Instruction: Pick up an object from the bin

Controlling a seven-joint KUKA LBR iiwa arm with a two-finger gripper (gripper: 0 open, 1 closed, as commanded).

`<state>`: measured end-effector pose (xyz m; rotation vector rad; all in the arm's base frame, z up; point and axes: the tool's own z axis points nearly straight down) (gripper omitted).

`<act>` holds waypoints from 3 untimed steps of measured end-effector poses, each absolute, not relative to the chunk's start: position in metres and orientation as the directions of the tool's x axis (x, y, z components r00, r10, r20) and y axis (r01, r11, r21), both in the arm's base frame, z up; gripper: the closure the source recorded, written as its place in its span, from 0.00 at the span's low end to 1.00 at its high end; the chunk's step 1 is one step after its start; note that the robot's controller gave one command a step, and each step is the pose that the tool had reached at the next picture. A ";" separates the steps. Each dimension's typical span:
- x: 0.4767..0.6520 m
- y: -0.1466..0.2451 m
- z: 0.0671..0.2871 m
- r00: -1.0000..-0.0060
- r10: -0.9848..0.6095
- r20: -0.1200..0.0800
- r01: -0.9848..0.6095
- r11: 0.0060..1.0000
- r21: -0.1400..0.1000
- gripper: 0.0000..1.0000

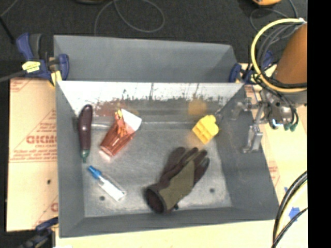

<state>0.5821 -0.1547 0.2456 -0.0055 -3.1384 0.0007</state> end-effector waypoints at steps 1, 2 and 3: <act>0.583 -0.154 0.251 -1.000 0.000 -0.005 0.000 1.000 -0.002 0.00; 0.574 -0.144 0.207 -1.000 -0.014 -0.010 -0.014 1.000 -0.004 0.00; 0.561 -0.137 0.161 -0.998 0.063 -0.006 0.063 0.998 -0.001 0.00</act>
Offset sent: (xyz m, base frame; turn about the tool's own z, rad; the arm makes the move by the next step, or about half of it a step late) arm -0.0298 0.0346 -0.1273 -0.0472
